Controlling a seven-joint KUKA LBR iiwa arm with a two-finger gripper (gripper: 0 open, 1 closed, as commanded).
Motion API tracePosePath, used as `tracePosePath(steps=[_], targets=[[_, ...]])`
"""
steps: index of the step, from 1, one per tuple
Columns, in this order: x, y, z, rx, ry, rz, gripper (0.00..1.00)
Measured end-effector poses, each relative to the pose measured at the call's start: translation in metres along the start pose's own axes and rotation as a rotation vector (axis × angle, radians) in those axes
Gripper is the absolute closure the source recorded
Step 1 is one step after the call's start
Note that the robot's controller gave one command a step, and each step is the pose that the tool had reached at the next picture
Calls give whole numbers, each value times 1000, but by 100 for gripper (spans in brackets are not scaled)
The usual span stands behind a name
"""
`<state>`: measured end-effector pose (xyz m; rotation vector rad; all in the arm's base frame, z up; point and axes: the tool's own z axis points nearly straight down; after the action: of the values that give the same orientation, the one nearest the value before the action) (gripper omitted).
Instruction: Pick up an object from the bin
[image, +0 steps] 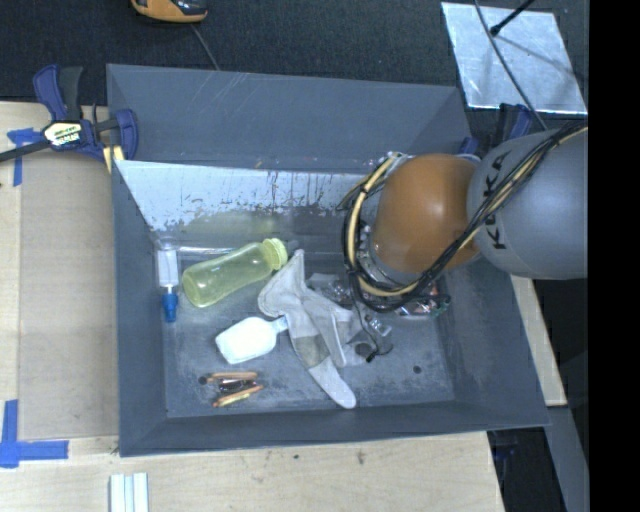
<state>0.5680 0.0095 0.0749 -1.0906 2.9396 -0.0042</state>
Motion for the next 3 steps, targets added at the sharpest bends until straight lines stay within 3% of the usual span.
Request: tracePosePath(steps=[1, 3], targets=[[-6, -1, 21, 5, -12, 18, 100], [-6, -1, 16, 3, -8, 22, 100]])
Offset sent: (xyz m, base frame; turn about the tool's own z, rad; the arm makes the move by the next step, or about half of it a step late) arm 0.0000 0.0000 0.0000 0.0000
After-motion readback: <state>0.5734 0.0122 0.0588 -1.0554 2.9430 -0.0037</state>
